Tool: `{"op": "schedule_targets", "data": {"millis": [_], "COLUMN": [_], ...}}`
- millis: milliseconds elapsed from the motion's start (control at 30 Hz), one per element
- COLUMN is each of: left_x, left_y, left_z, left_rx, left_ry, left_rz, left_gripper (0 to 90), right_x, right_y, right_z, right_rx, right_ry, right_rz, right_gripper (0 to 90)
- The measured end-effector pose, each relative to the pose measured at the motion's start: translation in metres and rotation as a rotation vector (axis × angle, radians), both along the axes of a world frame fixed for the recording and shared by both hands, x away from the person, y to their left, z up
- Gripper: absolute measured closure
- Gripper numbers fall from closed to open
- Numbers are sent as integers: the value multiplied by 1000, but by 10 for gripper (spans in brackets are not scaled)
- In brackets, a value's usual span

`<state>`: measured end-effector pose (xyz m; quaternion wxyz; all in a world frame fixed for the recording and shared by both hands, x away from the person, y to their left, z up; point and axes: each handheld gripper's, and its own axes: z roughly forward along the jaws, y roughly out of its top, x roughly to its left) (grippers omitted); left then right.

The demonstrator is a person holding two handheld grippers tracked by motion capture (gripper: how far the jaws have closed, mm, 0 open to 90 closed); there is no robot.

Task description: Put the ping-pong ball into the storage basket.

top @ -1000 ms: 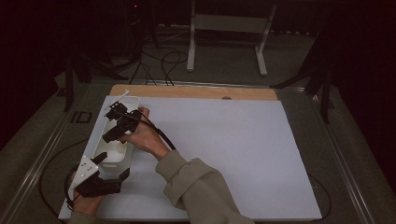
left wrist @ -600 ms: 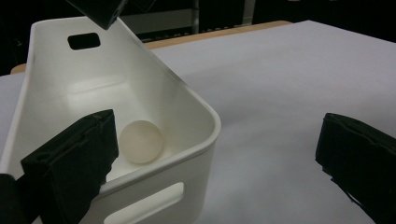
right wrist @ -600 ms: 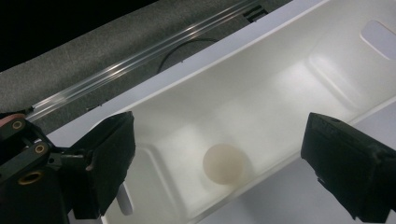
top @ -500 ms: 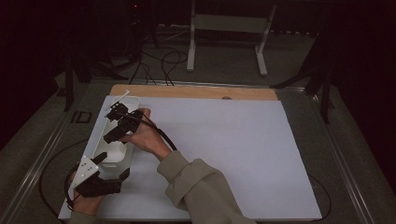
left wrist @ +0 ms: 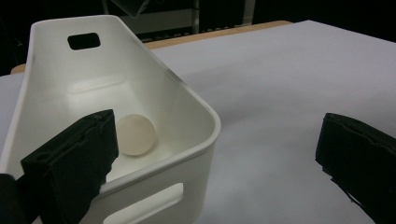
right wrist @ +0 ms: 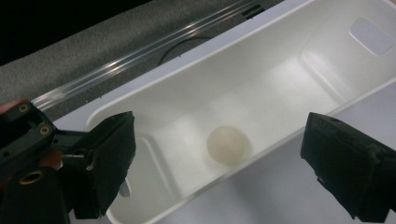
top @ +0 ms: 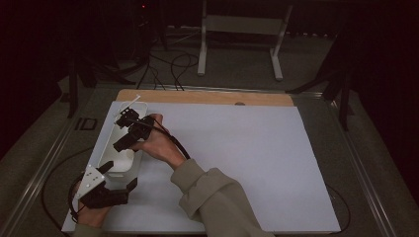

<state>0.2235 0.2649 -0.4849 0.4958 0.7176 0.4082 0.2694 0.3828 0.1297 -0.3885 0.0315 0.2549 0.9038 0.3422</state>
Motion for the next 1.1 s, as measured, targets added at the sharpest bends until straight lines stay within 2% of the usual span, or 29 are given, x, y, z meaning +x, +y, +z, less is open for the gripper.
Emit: {"op": "schedule_targets", "data": {"millis": [367, 667, 1100], "left_x": [0, 0, 0], "left_y": [0, -1, -1], "left_z": [0, 0, 0], "left_rx": [2, 3, 7], "left_ry": [0, -2, -1], "left_rz": [1, 2, 5], "left_gripper": [0, 0, 0], "right_x": [-4, -4, 0], "right_y": [-9, -26, -61], "right_z": [1, 0, -1], "right_rx": [-26, -19, -10], "right_ry": [-20, -28, -39], "right_rz": [13, -1, -43], "right_gripper": [98, 98, 97]}}
